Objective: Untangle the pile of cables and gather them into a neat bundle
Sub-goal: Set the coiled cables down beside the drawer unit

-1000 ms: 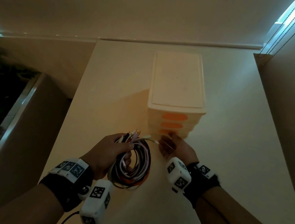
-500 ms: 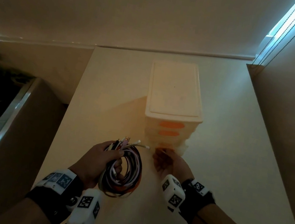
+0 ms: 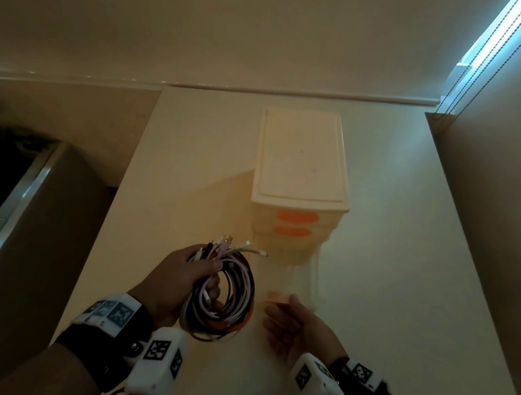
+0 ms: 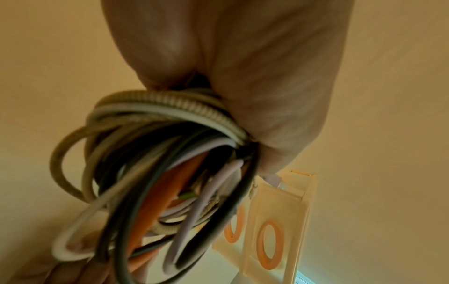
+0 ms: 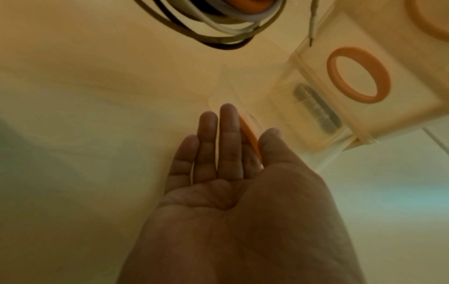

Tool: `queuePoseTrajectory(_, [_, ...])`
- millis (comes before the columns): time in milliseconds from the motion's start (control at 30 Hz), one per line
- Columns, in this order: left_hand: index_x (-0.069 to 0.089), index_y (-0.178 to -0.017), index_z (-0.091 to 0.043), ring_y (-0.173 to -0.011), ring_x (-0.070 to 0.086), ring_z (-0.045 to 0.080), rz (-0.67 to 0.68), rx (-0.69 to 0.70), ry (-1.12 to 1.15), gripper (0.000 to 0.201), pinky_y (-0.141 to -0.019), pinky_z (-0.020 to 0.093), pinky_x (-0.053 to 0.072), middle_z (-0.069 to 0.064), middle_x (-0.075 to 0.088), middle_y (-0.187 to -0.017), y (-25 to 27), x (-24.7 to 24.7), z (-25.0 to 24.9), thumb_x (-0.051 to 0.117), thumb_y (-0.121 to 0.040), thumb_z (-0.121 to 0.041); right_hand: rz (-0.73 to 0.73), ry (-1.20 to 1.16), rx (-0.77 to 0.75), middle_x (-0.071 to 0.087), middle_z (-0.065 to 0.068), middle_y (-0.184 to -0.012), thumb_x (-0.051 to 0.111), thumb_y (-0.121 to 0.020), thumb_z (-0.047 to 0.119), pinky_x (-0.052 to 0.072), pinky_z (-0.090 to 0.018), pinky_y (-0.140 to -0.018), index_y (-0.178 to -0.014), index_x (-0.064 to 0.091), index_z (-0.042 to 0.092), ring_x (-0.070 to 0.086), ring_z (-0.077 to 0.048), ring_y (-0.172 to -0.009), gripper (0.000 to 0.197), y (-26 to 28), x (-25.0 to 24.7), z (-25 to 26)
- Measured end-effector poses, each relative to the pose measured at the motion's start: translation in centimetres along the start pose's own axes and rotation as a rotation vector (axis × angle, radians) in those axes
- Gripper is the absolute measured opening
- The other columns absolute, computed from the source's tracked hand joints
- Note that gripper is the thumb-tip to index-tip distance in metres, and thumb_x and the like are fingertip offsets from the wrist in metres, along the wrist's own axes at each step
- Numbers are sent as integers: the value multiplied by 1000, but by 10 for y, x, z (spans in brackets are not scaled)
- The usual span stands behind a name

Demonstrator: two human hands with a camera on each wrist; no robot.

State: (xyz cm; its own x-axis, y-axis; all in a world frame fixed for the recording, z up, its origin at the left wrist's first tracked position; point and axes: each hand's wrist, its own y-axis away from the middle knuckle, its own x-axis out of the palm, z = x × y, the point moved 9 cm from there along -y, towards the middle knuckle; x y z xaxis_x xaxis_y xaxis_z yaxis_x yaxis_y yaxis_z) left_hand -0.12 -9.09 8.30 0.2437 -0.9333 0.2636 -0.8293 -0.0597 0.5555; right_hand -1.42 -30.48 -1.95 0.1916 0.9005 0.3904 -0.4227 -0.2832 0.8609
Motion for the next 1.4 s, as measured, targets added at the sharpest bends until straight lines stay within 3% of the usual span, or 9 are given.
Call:
queuePoseTrajectory(533, [61, -114, 4, -53, 47, 28, -71, -28, -13, 19, -62, 42, 48, 14, 48, -61, -5, 12, 9, 58, -99, -6, -43, 58, 96, 76, -9, -80, 66, -93, 31, 49, -34, -69, -88, 72, 5, 74, -25, -70, 27, 31, -25, -30])
queuePoseTrajectory(667, [65, -89, -2, -53, 50, 28, -126, -69, -68, 12, -71, 44, 43, 13, 54, -61, -15, 34, 16, 62, -97, -10, -25, 135, 204, 64, -10, -67, 71, -83, 16, 53, -28, -49, -72, 72, 1, 66, -25, -55, 19, 38, -34, -33])
queuePoseTrajectory(767, [68, -82, -4, -60, 60, 31, -169, -112, -101, 18, -69, 42, 48, 16, 65, -68, -24, 51, 21, 64, -96, -14, -171, 207, 254, 45, -9, -54, 58, -94, 4, 37, -20, -34, -68, 51, 6, 46, -19, -41, 28, 44, -69, -17])
queuePoseTrajectory(900, [71, -89, -3, -71, 66, 31, -197, -178, -186, 19, -63, 32, 50, 19, 74, -86, -38, 70, 29, 64, -96, -20, -329, 488, -18, 39, -8, -54, 49, -96, 7, 32, -21, -39, -64, 43, 9, 36, -19, -39, 33, 45, -94, 59])
queuePoseTrajectory(1000, [67, -89, -3, -67, 62, 22, -202, -235, -306, 23, -52, 25, 45, 11, 70, -82, -47, 81, 33, 60, -99, -23, -256, 588, -362, 56, -9, -78, 56, -98, 13, 43, -30, -55, -93, 59, 10, 53, -22, -62, 7, 45, -63, 111])
queuePoseTrajectory(1100, [62, -96, -6, -71, 58, 23, -167, -285, -405, 23, -60, 29, 44, 13, 68, -89, -57, 90, 41, 55, -102, -27, -138, 822, -587, 60, -2, -118, 65, -97, 30, 55, -40, -88, -127, 61, 31, 63, -21, -103, 30, 46, -23, 132])
queuePoseTrajectory(1200, [64, -123, 1, -63, 54, 16, -198, -289, -343, 30, -38, 16, 43, 6, 60, -78, -57, 95, 40, 56, -102, -20, -59, 1088, -719, 48, 3, -134, 65, -95, 40, 53, -33, -93, -143, 51, 32, 60, -17, -114, 51, 47, 4, 132])
queuePoseTrajectory(1300, [46, -143, 6, -61, 50, 12, -172, -271, -404, 45, -36, 14, 41, 5, 57, -82, -62, 102, 37, 52, -104, -16, -57, 1229, -789, 43, 2, -144, 64, -96, 39, 49, -22, -84, -143, 52, 27, 62, -17, -108, 50, 46, 9, 127])
queuePoseTrajectory(1400, [-8, -159, -6, -64, 53, 20, -156, -242, -643, 72, -49, 21, 41, 18, 65, -108, -83, 101, 35, 42, -109, -22, -68, 1311, -854, 41, 3, -148, 60, -98, 37, 52, -24, -83, -143, 53, 30, 63, -13, -97, 45, 43, 5, 124])
